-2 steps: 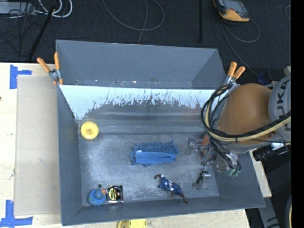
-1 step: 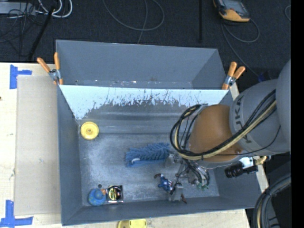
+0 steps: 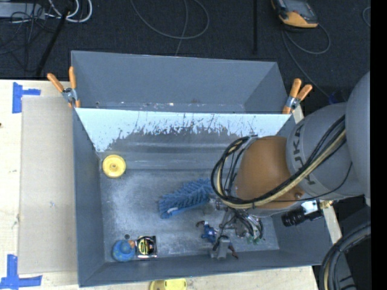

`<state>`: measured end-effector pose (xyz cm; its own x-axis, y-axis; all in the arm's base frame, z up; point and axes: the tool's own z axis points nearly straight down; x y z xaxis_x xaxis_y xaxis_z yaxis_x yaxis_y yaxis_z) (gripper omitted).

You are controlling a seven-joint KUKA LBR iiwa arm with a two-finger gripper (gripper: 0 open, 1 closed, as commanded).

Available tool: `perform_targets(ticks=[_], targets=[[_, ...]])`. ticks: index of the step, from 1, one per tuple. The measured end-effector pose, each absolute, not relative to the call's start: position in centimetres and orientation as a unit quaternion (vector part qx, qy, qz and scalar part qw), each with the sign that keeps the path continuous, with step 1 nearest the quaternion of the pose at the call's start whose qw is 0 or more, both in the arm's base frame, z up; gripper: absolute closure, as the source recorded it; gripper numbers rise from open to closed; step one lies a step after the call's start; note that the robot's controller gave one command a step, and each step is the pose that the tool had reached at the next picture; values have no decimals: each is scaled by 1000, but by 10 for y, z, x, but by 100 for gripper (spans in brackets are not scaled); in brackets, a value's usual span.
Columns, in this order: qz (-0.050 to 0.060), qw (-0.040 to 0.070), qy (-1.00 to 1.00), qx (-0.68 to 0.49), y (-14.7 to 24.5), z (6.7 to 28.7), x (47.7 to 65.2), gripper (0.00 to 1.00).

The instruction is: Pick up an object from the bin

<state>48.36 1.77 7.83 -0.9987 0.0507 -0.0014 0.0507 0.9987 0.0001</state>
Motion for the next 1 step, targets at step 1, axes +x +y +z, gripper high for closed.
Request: perform_targets(ticks=[1], targets=[[0,-1,998,62,14,99,472,0]])
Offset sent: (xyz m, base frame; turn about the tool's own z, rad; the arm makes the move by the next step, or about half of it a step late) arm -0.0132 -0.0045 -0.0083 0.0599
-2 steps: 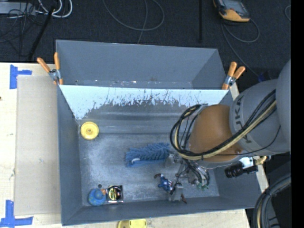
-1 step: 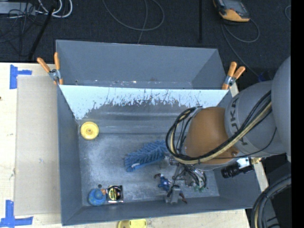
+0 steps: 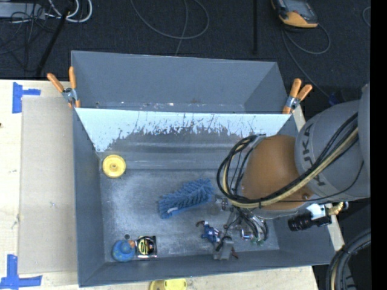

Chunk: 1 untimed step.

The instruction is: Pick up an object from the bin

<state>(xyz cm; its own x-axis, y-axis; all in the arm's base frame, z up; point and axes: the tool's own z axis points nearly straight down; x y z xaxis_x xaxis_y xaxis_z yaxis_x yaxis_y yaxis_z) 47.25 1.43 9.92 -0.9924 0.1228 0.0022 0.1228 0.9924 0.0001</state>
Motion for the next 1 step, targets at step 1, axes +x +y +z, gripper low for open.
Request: perform_targets(ticks=[1], targets=[[-1,-7,-998,-57,14,73,475,0]])
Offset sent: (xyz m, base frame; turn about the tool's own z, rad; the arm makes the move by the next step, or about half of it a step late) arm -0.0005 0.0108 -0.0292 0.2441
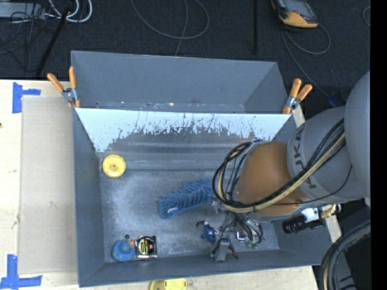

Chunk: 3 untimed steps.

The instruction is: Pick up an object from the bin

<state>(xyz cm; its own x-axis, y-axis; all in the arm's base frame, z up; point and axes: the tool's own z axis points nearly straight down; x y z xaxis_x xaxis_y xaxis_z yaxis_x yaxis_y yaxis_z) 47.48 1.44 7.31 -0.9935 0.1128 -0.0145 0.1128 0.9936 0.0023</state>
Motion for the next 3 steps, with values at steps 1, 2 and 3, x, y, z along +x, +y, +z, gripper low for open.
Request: perform_targets(ticks=[1,2,3], targets=[[0,-1,983,182,25,69,472,100],[0,-1,983,182,25,69,472,100],[-1,-4,983,181,25,73,470,100]])
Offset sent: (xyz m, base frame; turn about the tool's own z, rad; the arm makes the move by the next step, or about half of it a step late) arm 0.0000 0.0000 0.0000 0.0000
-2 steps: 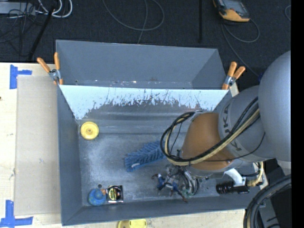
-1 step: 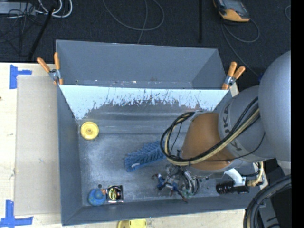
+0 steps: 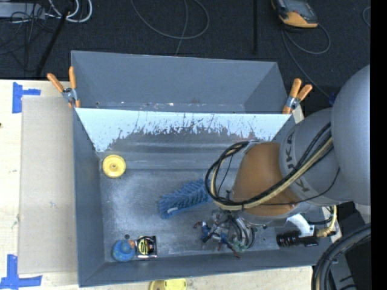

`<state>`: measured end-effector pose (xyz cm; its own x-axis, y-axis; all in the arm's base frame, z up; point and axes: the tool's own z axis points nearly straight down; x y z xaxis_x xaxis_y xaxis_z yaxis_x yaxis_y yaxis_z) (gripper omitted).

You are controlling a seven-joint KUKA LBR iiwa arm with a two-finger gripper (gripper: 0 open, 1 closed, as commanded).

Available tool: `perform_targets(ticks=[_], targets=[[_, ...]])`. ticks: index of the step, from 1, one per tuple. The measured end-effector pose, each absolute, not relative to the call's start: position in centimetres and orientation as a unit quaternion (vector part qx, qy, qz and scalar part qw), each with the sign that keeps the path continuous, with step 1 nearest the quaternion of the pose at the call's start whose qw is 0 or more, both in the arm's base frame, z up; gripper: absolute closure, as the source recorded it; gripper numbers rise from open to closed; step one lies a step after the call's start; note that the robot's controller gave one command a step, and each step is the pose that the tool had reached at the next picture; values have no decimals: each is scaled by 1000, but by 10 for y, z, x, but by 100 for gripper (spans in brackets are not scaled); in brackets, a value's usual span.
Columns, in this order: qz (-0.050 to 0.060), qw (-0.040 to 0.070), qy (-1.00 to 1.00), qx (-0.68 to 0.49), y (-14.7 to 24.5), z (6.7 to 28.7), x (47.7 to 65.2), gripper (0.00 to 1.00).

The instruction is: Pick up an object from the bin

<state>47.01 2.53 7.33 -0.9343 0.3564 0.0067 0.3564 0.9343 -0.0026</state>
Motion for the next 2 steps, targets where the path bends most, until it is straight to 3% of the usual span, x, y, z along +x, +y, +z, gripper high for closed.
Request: perform_targets(ticks=[1,2], targets=[[2,7,-983,-181,25,95,468,100],[0,1,-983,-181,25,203,471,100]])
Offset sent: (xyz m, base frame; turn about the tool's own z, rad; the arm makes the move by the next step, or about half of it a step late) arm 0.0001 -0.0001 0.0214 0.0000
